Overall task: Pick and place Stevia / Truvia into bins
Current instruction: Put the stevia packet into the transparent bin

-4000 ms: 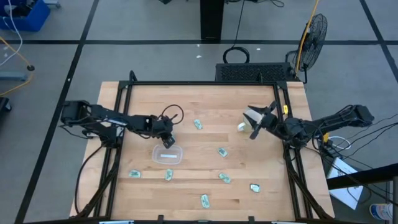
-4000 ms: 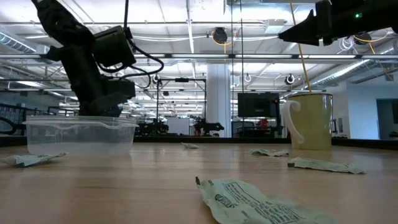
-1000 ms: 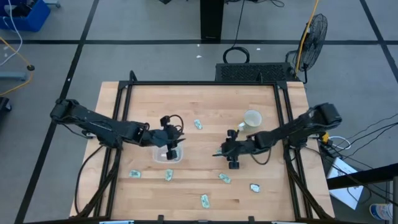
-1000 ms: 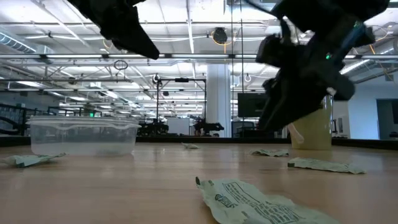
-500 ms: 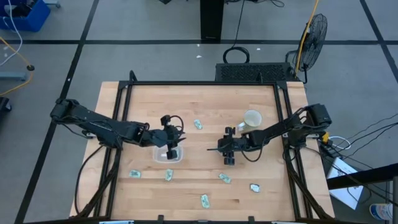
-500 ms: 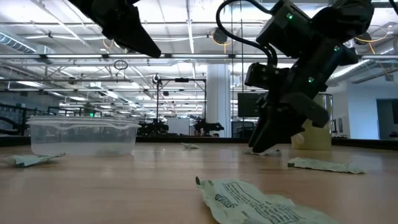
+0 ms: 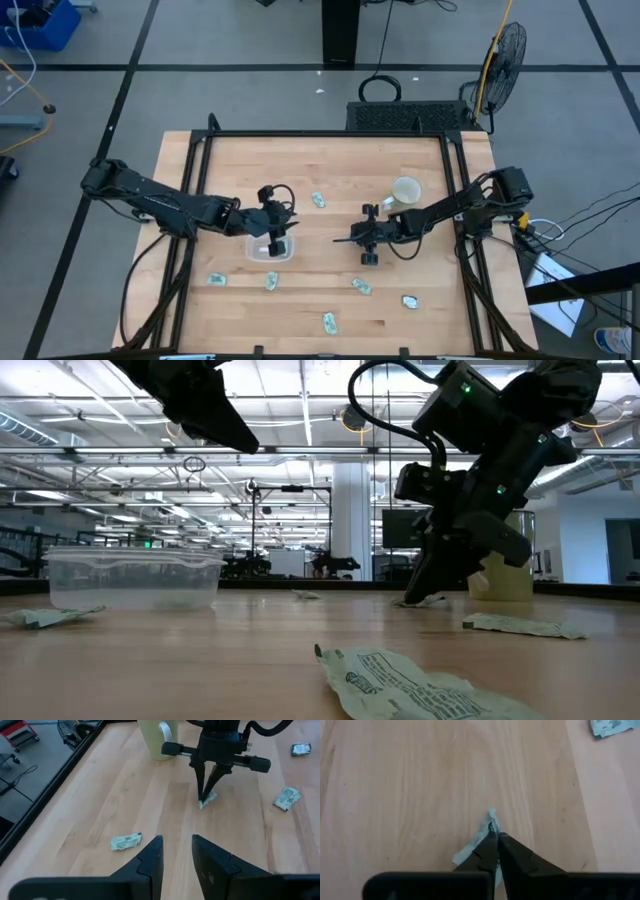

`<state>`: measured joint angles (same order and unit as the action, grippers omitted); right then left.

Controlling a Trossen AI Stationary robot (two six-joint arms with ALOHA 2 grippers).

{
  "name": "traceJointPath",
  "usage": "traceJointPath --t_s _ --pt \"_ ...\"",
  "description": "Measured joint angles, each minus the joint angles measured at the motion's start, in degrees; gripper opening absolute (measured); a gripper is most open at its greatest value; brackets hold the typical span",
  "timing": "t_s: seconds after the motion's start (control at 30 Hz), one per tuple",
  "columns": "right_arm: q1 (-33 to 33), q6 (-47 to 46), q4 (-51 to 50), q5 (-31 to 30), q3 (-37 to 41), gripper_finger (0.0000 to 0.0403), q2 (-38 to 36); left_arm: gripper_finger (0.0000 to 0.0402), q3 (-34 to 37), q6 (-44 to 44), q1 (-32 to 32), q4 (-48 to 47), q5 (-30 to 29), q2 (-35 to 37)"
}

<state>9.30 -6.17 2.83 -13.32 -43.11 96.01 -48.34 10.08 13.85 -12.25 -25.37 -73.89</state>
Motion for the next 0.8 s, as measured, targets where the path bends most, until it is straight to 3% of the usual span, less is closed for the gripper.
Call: traceJointPath --t_s 0.2,0.33,0.43,0.6,0.8 --pt "0.00 4.53 2.12 -0.48 -1.79 0.0003 -4.41 0.0108 0.02 7.52 -0.01 0.16 4.18 0.00" --pt "0.02 8.81 11.60 -6.03 -2.12 0.0001 -7.40 0.0108 0.07 11.62 0.04 2.07 6.86 -0.03" --pt "-0.02 12.64 21.86 -9.60 -2.12 0.0001 -7.61 0.0108 0.07 14.38 -0.04 5.99 5.47 -0.67" --pt "0.06 18.88 36.50 -8.96 -2.14 0.0001 -6.03 0.0108 0.03 15.74 -0.79 13.93 2.36 -3.08" --pt "0.06 20.96 40.63 -9.09 -2.14 0.0001 -6.04 0.0108 0.11 15.95 -1.96 18.84 1.73 -6.27"
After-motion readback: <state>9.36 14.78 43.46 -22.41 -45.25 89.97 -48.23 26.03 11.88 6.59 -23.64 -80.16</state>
